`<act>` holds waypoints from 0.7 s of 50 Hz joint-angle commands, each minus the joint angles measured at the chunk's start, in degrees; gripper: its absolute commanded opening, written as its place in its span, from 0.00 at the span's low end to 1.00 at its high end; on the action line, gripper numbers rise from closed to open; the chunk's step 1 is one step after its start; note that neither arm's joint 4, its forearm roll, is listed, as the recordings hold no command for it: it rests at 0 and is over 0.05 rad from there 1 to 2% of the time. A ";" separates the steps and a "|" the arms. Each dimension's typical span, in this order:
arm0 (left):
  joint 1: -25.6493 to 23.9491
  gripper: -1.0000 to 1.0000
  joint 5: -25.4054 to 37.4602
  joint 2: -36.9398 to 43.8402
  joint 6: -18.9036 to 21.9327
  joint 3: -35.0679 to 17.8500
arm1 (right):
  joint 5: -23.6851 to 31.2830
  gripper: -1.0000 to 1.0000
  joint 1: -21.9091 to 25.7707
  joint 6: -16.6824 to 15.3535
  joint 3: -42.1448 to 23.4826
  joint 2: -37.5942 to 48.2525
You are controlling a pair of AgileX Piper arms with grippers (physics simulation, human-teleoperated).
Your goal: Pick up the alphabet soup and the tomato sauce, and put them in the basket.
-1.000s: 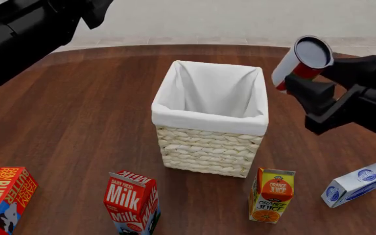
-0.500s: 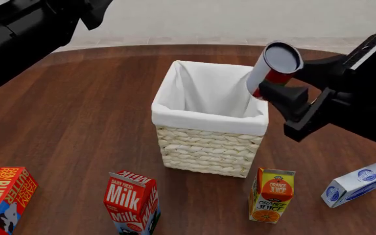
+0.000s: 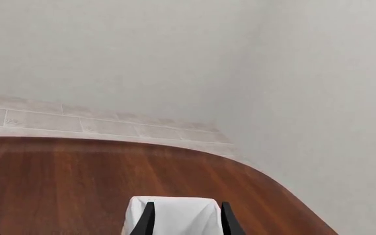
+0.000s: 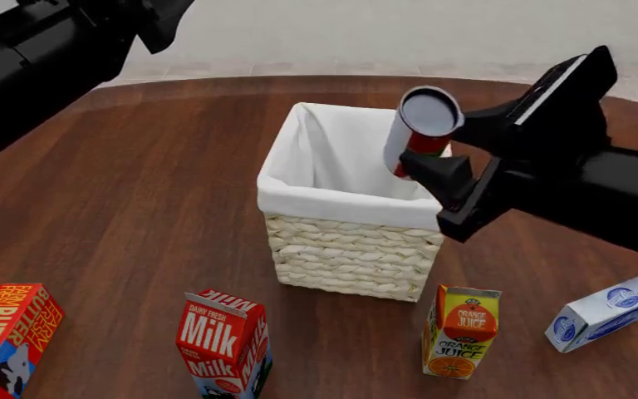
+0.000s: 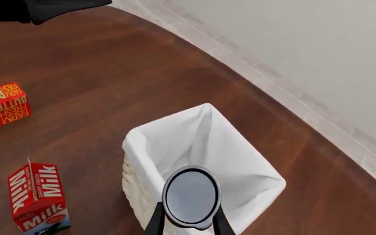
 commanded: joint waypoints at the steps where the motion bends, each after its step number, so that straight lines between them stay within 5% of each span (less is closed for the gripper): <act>1: 0.17 1.00 -0.37 0.13 -0.18 0.34 | -0.38 0.00 0.79 0.58 -1.41 2.95; 35: 0.52 1.00 -1.76 0.89 -0.83 1.58 | -3.93 0.00 -1.17 1.20 -2.77 10.92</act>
